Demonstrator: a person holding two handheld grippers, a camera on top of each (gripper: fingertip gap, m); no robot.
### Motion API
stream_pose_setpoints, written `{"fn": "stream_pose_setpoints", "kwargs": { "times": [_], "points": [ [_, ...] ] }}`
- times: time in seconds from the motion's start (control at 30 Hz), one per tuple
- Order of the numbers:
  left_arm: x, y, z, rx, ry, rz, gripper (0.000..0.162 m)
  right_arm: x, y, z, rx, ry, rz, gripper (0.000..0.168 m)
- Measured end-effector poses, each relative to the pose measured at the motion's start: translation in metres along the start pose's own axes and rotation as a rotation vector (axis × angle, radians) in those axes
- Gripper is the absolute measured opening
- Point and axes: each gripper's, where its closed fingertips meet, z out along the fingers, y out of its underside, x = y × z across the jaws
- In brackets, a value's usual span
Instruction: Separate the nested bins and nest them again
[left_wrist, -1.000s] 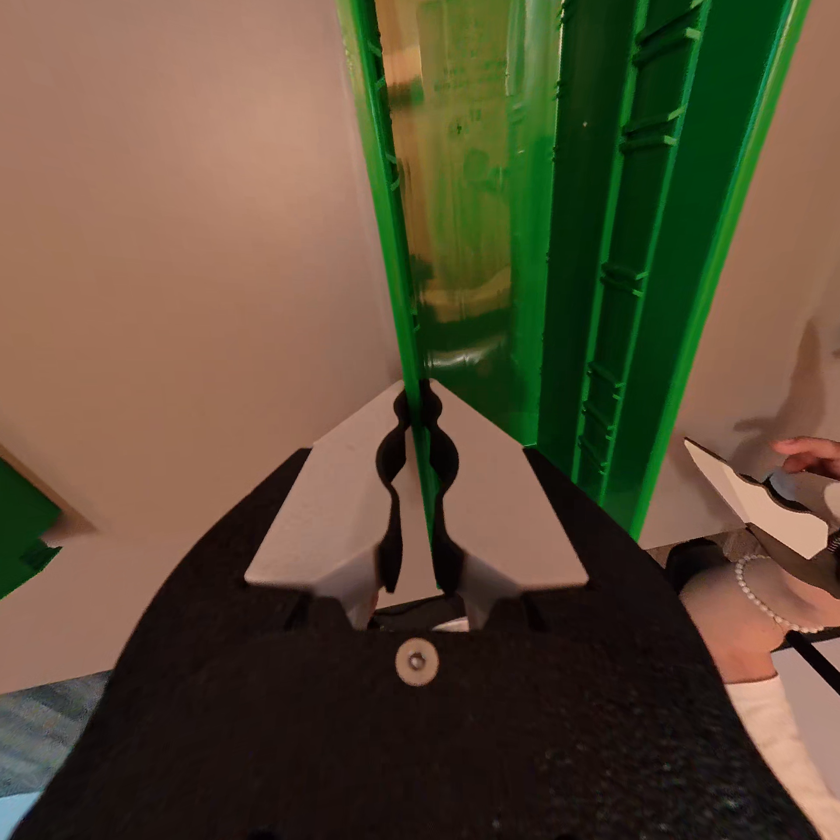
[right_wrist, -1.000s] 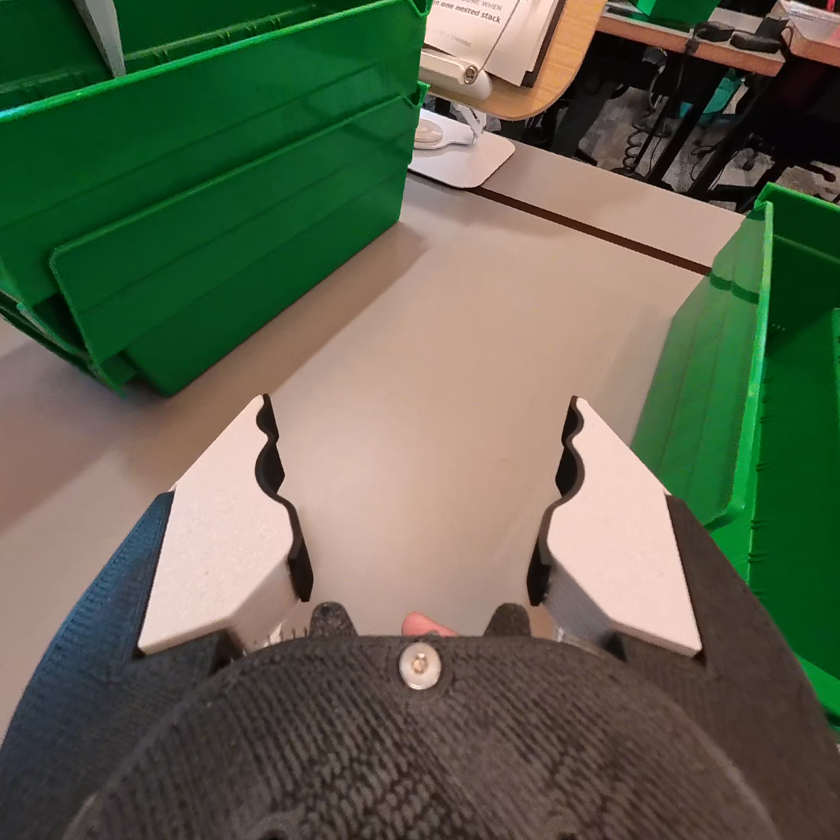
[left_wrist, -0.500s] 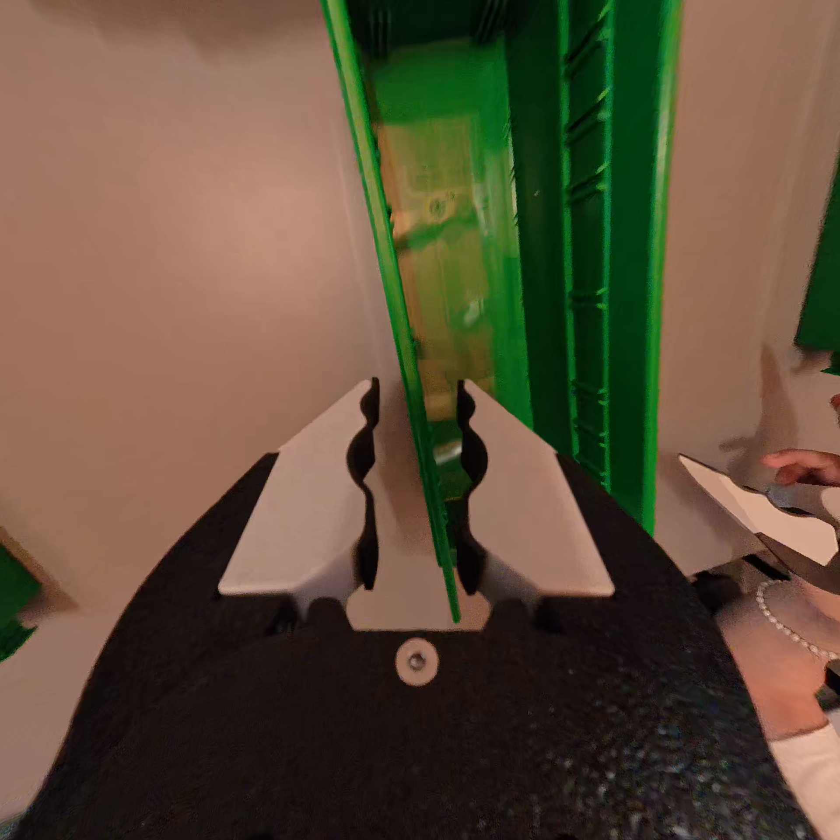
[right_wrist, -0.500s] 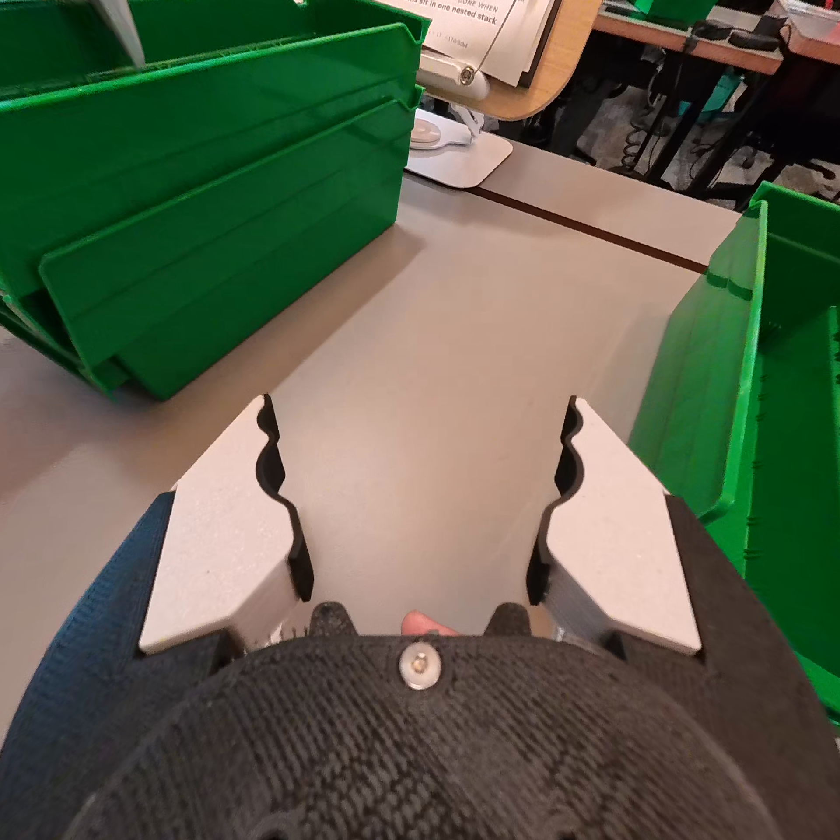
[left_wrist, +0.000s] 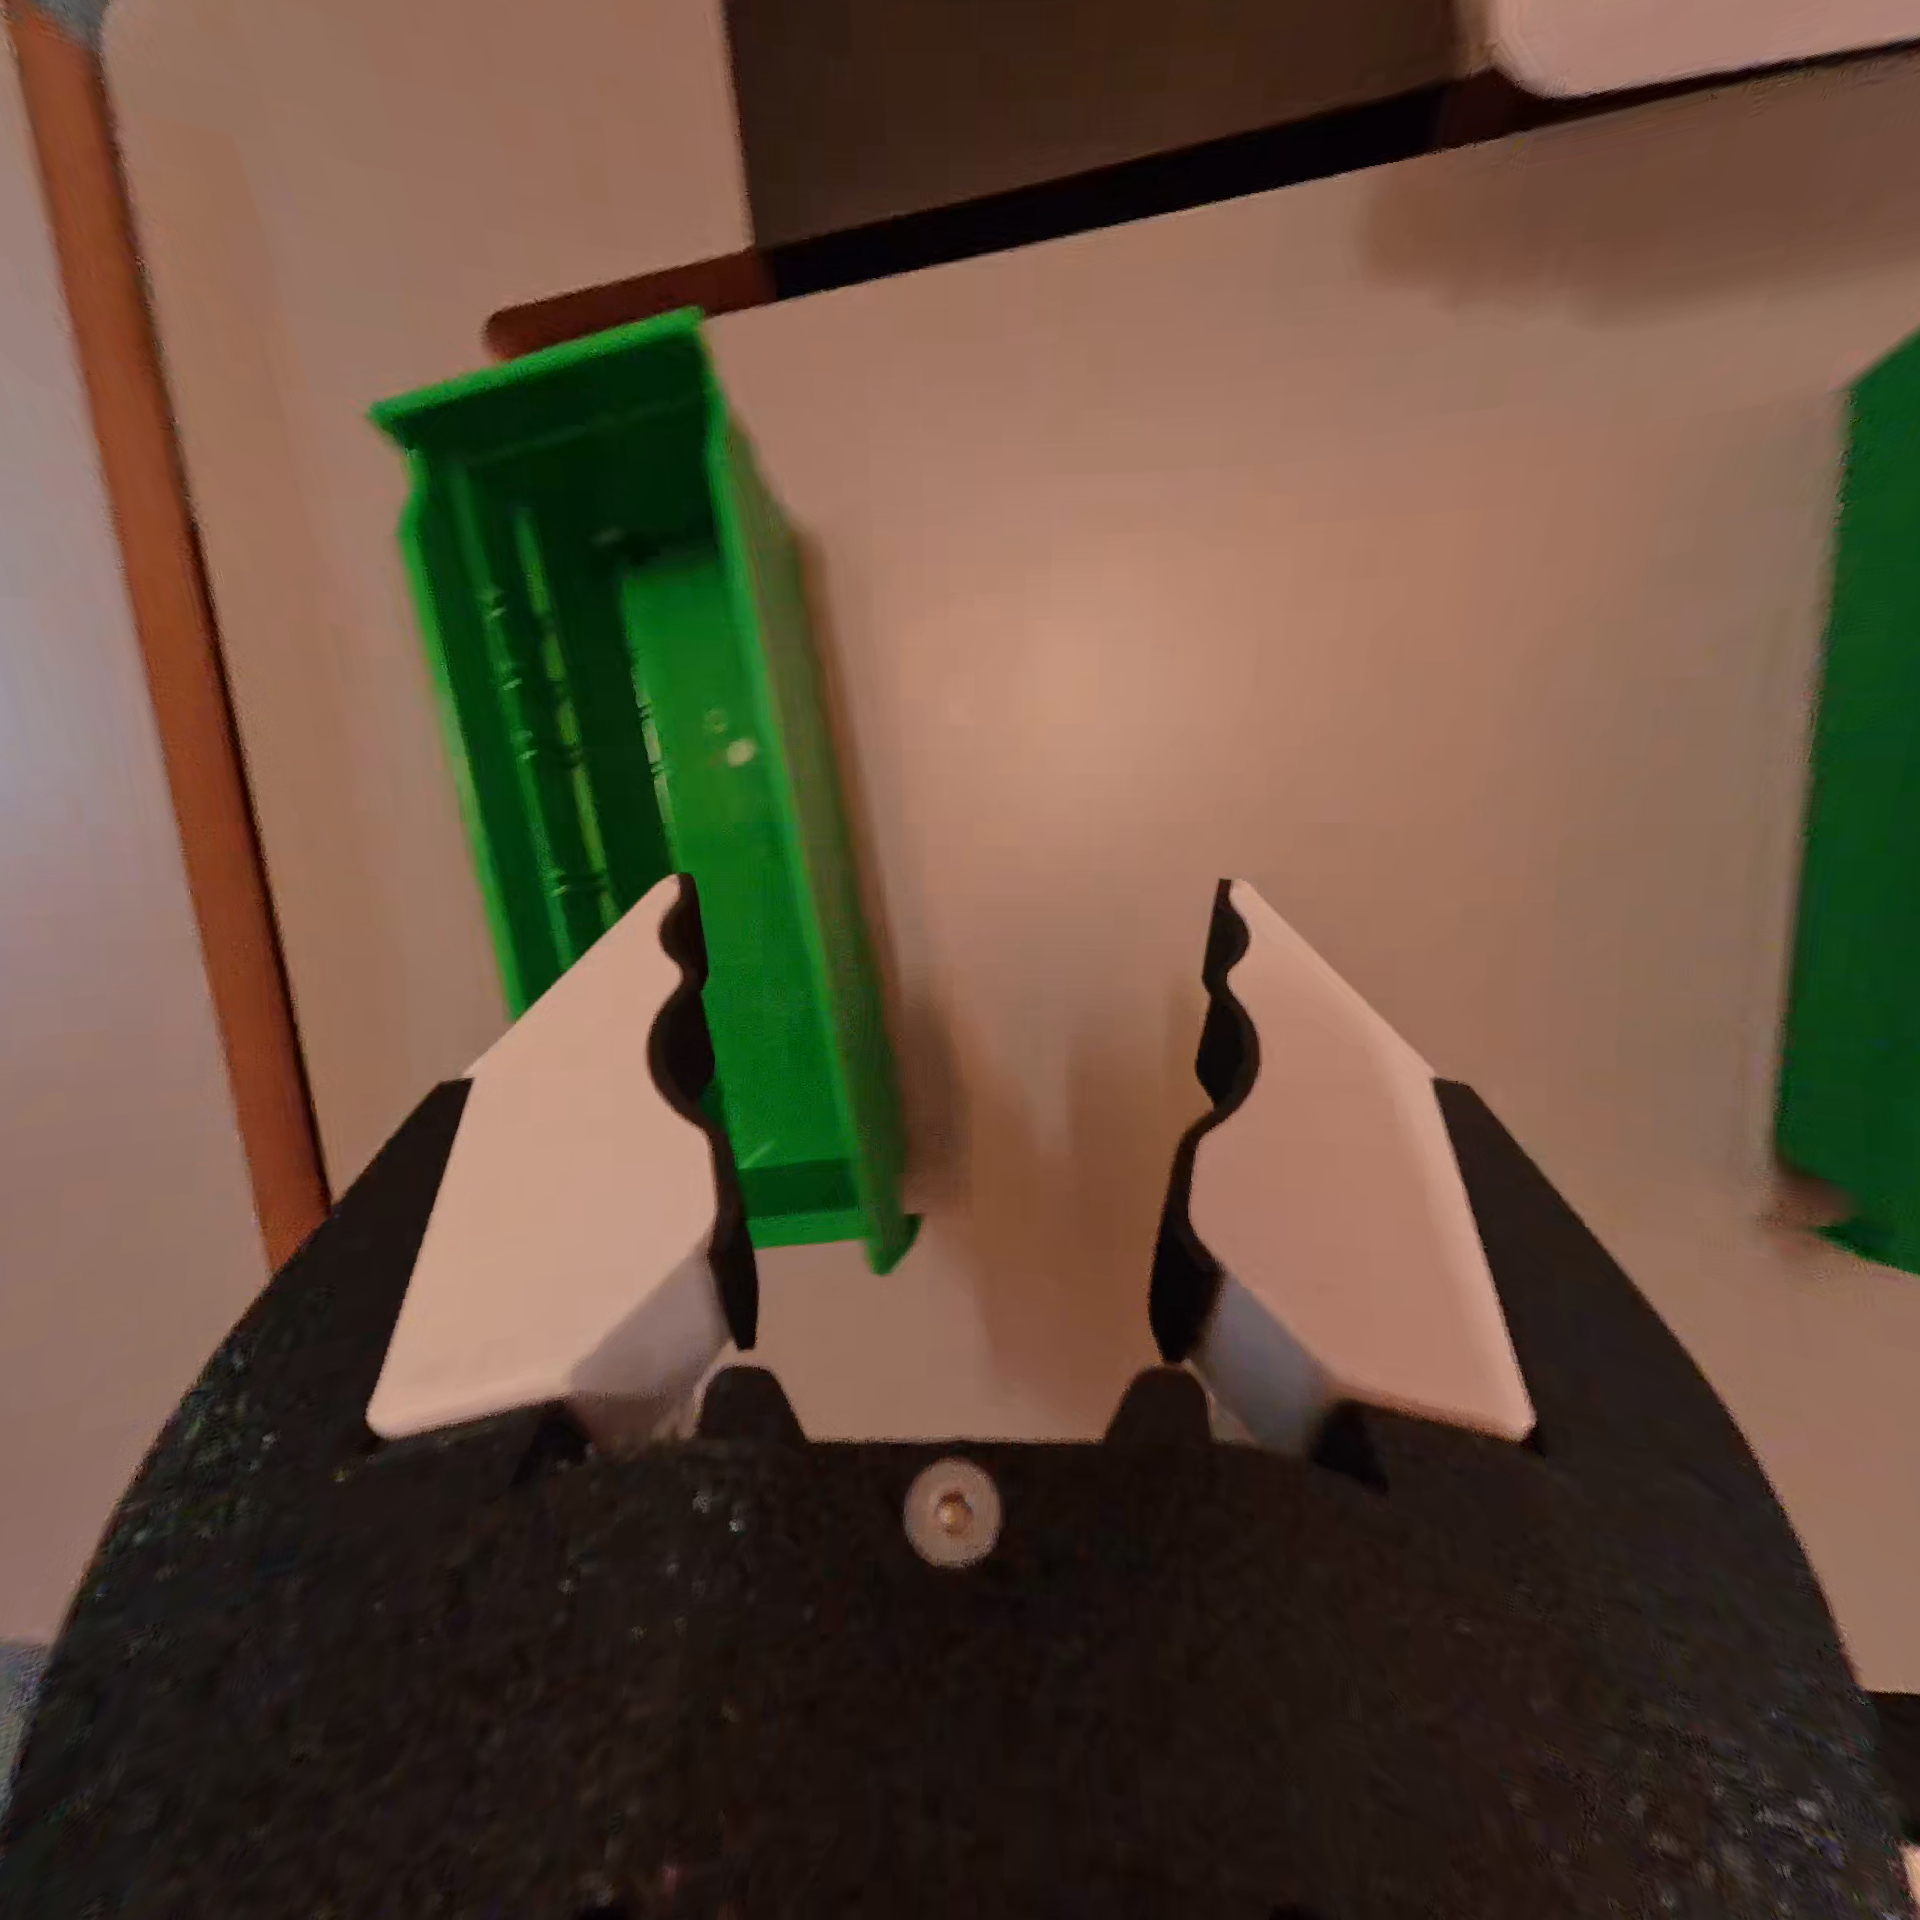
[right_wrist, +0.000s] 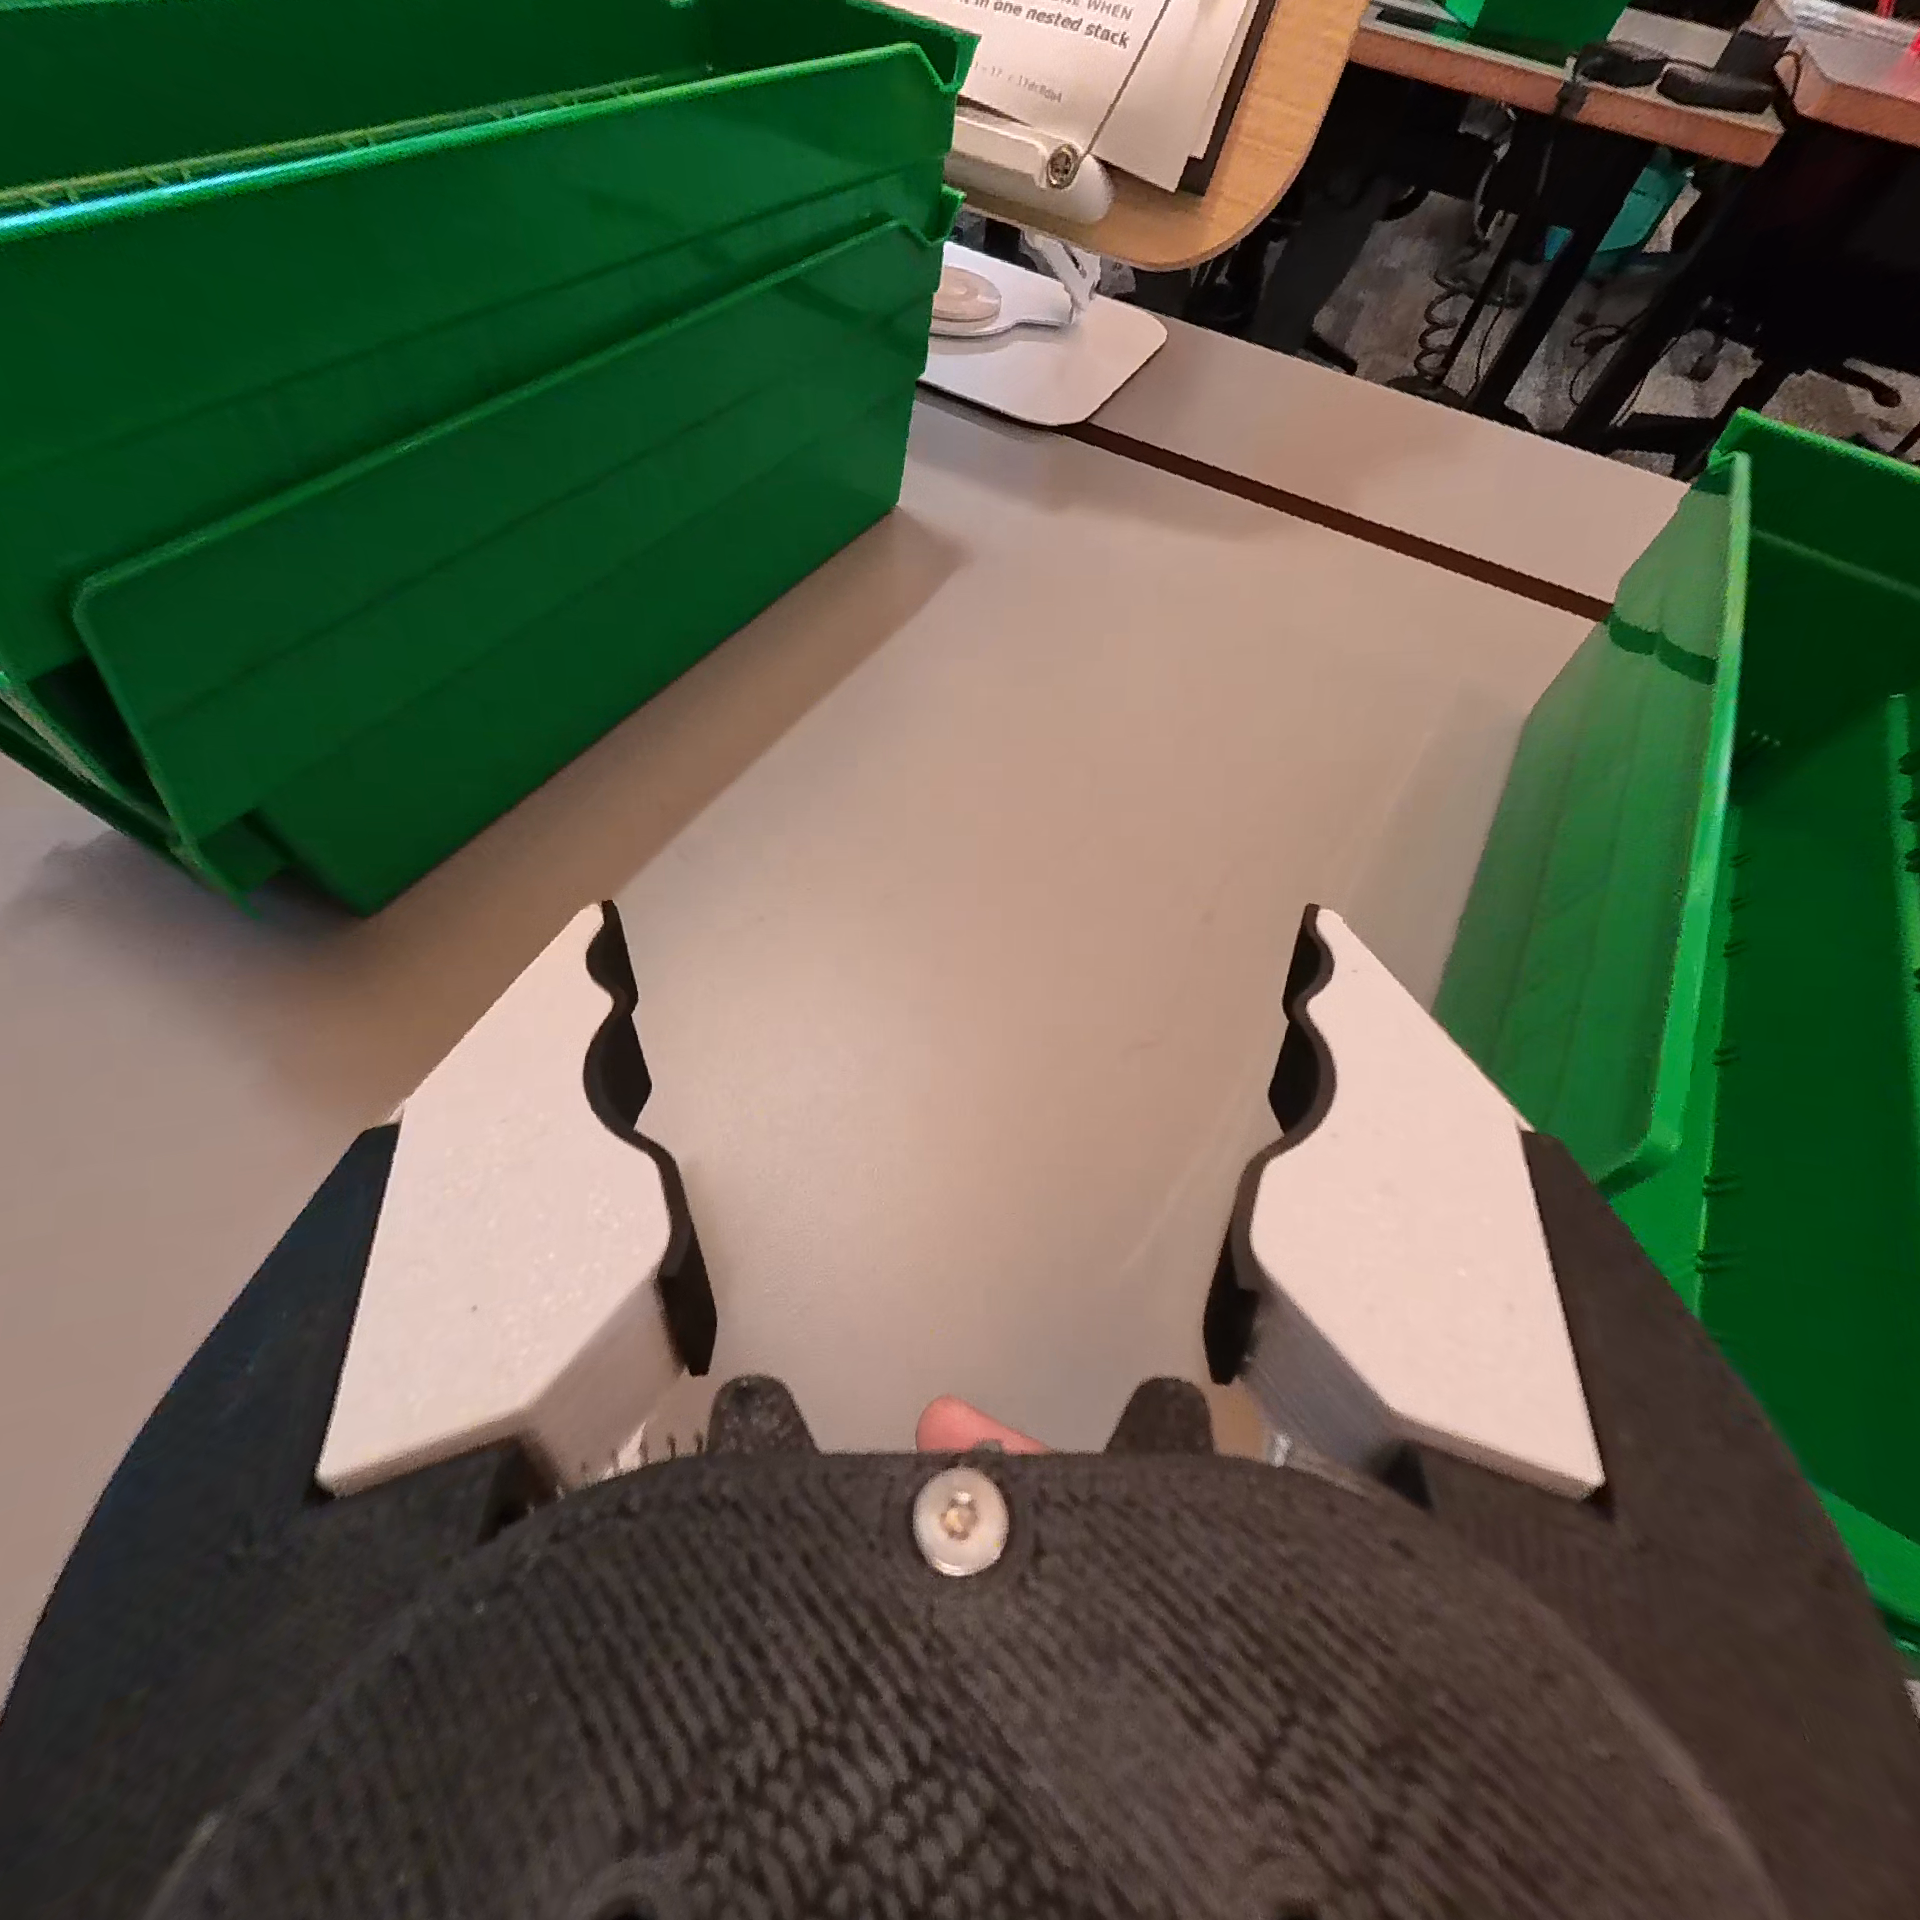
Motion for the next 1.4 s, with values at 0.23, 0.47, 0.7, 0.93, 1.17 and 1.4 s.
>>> {"fn": "stream_pose_setpoints", "kwargs": {
  "times": [0.23,0.47,0.7,0.93,1.17,1.4],
  "points": [
    [-0.077,0.033,0.036,-0.052,0.004,-0.118,0.108,-0.006,0.009,0.007,-0.031,-0.009,-0.015,0.124],
    [-0.090,0.032,0.075,-0.117,0.049,-0.113,0.111,-0.008,0.013,0.012,-0.046,-0.025,0.003,0.124],
    [-0.100,0.023,0.105,-0.183,0.009,-0.065,0.117,-0.003,0.022,0.017,-0.074,-0.013,0.004,0.125],
    [-0.119,0.002,0.113,-0.151,-0.059,-0.008,0.123,-0.002,0.030,0.022,-0.092,-0.028,0.020,0.126],
    [-0.113,0.012,0.134,-0.237,0.061,-0.053,0.132,-0.002,0.035,0.024,-0.105,-0.035,0.018,0.126],
    [-0.107,0.020,0.144,-0.294,0.135,-0.086,0.138,-0.003,0.038,0.026,-0.119,-0.038,0.013,0.126]
  ]
}}
